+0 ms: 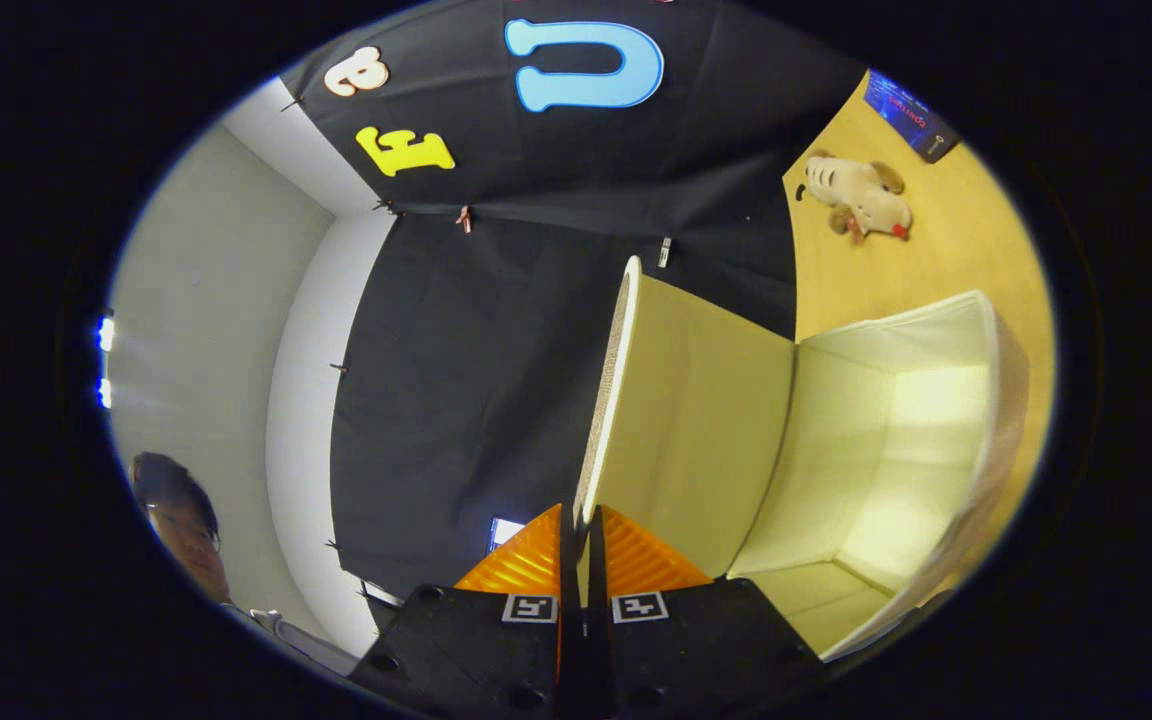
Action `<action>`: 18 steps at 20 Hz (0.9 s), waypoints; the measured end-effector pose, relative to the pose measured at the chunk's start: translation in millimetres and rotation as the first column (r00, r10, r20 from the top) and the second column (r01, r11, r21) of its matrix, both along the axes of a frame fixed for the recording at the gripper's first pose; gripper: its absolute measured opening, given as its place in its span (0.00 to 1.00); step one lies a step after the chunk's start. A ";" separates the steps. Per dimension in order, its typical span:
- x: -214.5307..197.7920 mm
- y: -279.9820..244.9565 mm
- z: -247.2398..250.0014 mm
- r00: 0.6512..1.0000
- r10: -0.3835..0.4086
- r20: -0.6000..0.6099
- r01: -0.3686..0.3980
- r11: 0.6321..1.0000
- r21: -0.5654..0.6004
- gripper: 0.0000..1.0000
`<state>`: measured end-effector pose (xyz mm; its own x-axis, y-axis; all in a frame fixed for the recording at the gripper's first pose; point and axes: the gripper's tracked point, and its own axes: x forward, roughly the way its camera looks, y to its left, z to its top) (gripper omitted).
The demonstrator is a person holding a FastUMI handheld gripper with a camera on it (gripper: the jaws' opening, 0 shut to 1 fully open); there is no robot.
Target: Open the storage box then place both shoes into the box .Put the left shoe in first, then the right shoe, with the right side of both shoes facing outward in a uniform manner.
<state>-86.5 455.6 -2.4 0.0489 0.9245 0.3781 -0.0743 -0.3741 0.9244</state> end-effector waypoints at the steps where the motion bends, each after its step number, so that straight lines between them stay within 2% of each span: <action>1: -2.2 13.1 8.5 1.000 -0.004 0.020 0.004 1.000 -0.005 0.05; 8: -15.5 86.2 26.0 0.999 -0.014 0.031 0.017 0.997 -0.074 0.08; 10: -21.9 100.8 20.3 0.998 -0.014 0.063 0.021 0.994 -0.112 0.22; 12: -27.6 108.1 20.3 0.997 -0.009 0.082 0.020 0.992 -0.127 0.42; 13: -29.6 109.7 20.0 0.996 -0.009 0.091 0.020 0.991 -0.131 0.61; 14: -32.4 109.8 19.1 0.995 -0.009 0.100 0.023 0.990 -0.138 0.67; 15: -32.7 109.5 16.2 0.994 -0.011 0.110 0.028 0.988 -0.150 0.83; 17: -31.3 101.9 6.5 0.991 -0.022 0.135 0.046 0.982 -0.182 0.95; 18: -31.0 96.6 3.6 0.988 -0.028 0.150 0.058 0.978 -0.199 0.95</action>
<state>-117.5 552.2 1.2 0.0488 0.9806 0.1898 -0.2261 -0.1742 0.9584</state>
